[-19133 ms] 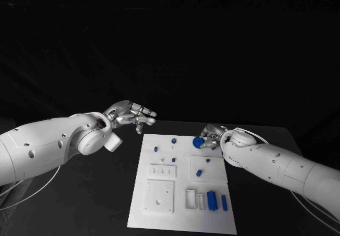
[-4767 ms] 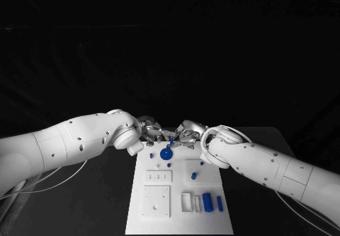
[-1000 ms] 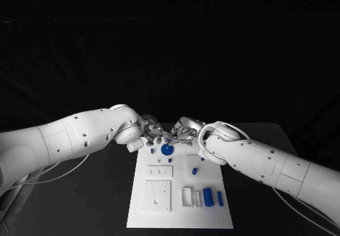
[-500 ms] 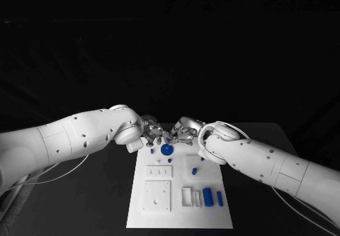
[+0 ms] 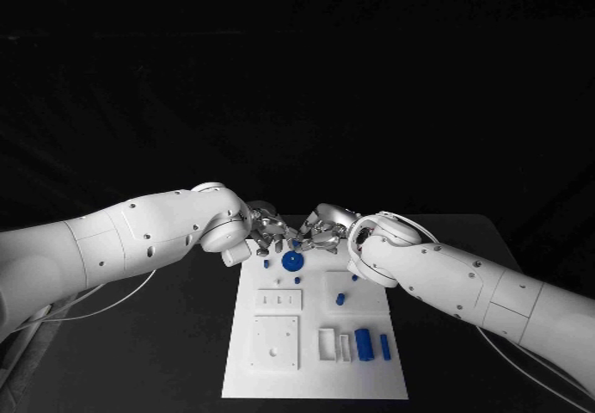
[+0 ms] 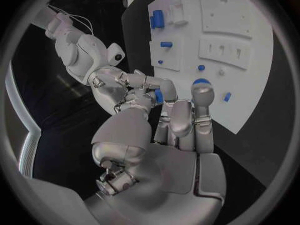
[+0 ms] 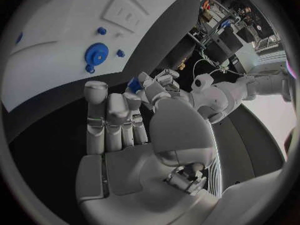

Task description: Assemble the parts on the task board

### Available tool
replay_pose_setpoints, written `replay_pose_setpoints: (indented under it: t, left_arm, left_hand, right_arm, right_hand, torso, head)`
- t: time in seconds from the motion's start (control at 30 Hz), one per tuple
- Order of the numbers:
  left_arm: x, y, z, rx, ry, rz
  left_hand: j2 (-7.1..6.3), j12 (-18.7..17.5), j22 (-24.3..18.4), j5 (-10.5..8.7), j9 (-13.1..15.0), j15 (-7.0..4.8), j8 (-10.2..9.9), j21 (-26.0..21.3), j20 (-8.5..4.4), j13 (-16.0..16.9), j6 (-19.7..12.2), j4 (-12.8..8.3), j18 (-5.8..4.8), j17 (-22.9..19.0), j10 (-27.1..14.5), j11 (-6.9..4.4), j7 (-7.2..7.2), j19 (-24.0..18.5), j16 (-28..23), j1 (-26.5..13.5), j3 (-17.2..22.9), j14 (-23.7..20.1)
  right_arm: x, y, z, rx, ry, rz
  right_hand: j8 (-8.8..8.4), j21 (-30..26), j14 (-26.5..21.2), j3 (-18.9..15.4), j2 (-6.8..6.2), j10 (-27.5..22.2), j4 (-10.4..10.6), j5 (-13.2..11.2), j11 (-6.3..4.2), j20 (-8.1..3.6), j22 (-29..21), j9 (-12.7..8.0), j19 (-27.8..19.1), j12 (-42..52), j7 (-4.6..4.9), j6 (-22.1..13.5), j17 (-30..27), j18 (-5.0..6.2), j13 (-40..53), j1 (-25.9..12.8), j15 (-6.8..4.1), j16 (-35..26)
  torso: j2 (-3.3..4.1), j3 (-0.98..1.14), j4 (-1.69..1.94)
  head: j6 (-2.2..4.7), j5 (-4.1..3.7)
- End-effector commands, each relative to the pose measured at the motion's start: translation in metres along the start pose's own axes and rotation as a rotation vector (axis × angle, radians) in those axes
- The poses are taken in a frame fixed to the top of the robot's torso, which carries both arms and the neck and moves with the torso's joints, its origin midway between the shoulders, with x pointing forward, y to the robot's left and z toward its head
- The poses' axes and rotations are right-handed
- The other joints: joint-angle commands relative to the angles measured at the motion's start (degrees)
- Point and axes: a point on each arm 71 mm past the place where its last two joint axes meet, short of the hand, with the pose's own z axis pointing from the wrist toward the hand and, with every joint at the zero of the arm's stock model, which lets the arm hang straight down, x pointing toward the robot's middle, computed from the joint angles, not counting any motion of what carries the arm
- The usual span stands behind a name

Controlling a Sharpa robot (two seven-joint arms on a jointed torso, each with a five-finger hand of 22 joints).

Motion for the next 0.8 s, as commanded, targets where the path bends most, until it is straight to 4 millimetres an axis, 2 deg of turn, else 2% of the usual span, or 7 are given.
replay_pose_setpoints:
  t: [0.03,0.47,0.57,0.67,0.7,0.73,0.8]
  left_arm:
    - [0.0001,-0.0001,-0.0002,0.009,0.004,0.016]
    - [0.0005,-0.0025,-0.0003,0.031,-0.005,0.031]
    - [0.0006,-0.0033,-0.0005,0.038,-0.010,0.039]
    - [0.0001,-0.0032,-0.0008,0.041,-0.016,0.045]
    - [-0.0004,-0.0029,-0.0008,0.041,-0.019,0.047]
    - [-0.0008,-0.0027,-0.0008,0.041,-0.021,0.048]
    - [-0.0013,-0.0023,-0.0009,0.040,-0.024,0.050]
  left_hand:
    - [-0.56,-0.2,3.3,0.27,0.0,-0.22,0.2,0.1,-0.27,0.1,0.3,-9.4,-0.55,0.0,0.2,-0.05,-0.36,-0.1,0.3,0.2,9.4,-0.1]
    - [-1.52,-0.5,3.3,0.29,-1.1,-0.18,-0.5,0.0,-0.23,-0.1,1.3,-9.6,-0.68,0.1,0.6,0.07,-0.41,-0.1,0.3,1.9,8.9,0.0]
    - [-1.82,-0.5,3.4,0.57,-1.3,-0.16,-0.5,0.2,-0.21,-0.2,1.6,-9.7,-0.72,0.2,0.9,0.09,-0.46,-0.1,0.3,2.2,8.8,0.1]
    - [-2.09,-0.7,3.4,1.18,-1.4,-0.19,-0.5,0.4,-0.22,-0.3,1.9,-9.8,-0.78,0.4,1.1,0.10,-0.50,0.0,0.4,2.5,8.8,0.2]
    - [-2.13,-0.7,3.4,1.30,-1.5,-0.20,-0.5,0.4,-0.24,-0.3,1.9,-9.8,-0.79,0.4,1.2,0.09,-0.51,0.0,0.4,2.5,8.8,0.3]
    - [-2.13,-0.7,3.4,1.32,-1.5,-0.20,-0.5,0.4,-0.24,-0.3,1.9,-9.8,-0.79,0.4,1.2,0.09,-0.52,0.0,0.5,2.5,8.8,0.3]
    - [-2.22,-0.7,3.5,1.49,-1.5,-0.22,-0.5,0.5,-0.26,-0.3,2.0,-9.8,-0.82,0.5,1.3,0.06,-0.54,0.1,0.5,2.5,8.8,0.3]
  right_arm:
    - [-0.0014,-0.0014,-0.0004,0.000,-0.007,-0.001]
    - [-0.0001,-0.0044,0.0002,0.006,-0.006,0.008]
    - [0.0004,-0.0054,0.0002,0.008,-0.005,0.014]
    - [0.0006,-0.0065,0.0002,0.007,-0.004,0.023]
    - [0.0006,-0.0070,0.0001,0.005,-0.003,0.026]
    - [0.0005,-0.0076,-0.0001,0.004,-0.004,0.028]
    - [0.0001,-0.0086,-0.0005,0.003,-0.005,0.030]
  right_hand:
    - [0.11,-0.2,0.1,-0.1,-0.20,-0.5,0.3,0.2,-0.07,0.08,4.2,0.0,0.2,-0.1,-0.06,-0.3,0.0,-0.60,-0.1,-0.2,-0.10,-0.2]
    - [0.09,-2.6,-0.2,-0.8,-0.72,-1.3,0.8,0.8,0.18,0.31,3.8,-0.1,0.0,-1.8,0.42,-1.9,-0.9,-0.36,-1.4,-0.4,0.11,-1.6]
    - [0.05,-4.5,-0.5,-1.5,-1.24,-2.1,1.1,1.2,0.63,0.51,3.5,-0.3,-0.3,-3.1,1.18,-4.3,-1.6,-0.19,-2.2,-0.8,0.41,-2.6]
    - [0.22,-12.8,-2.6,-3.0,-1.78,-5.0,1.4,1.8,1.39,1.16,1.5,-0.4,-2.2,-7.9,2.29,-8.7,-4.9,0.45,-5.4,-0.6,1.05,-7.6]
    - [0.18,-19.2,-4.0,-4.0,-1.84,-6.1,1.4,2.1,1.71,1.60,-0.5,-0.3,-3.7,-10.2,2.74,-11.4,-8.1,0.81,-7.9,0.0,1.46,-11.9]
    - [-0.02,-22.0,-4.6,-5.6,-2.06,-6.7,1.9,2.7,2.11,1.95,-1.7,-0.5,-4.1,-10.4,3.41,-17.3,-9.4,0.94,-9.1,0.4,1.83,-13.1]
    - [-0.30,-23.5,-5.0,-7.8,-2.08,-7.6,2.7,3.2,2.46,2.19,-3.0,-0.9,-3.8,-10.0,3.73,-22.5,-10.6,0.99,-10.7,1.4,2.00,-13.4]
  torso:
    - [0.00,-0.01,-0.02]
    - [0.03,-0.02,0.07]
    - [0.01,-0.03,0.05]
    - [0.00,-0.05,-0.05]
    - [-0.01,-0.06,-0.09]
    - [-0.01,-0.05,-0.10]
    - [0.00,-0.04,-0.07]
  head:
    - [-0.05,-0.04]
    - [-0.14,-0.01]
    - [-0.16,0.01]
    - [-0.18,0.11]
    - [-0.13,0.13]
    - [-0.12,0.13]
    - [-0.08,0.06]
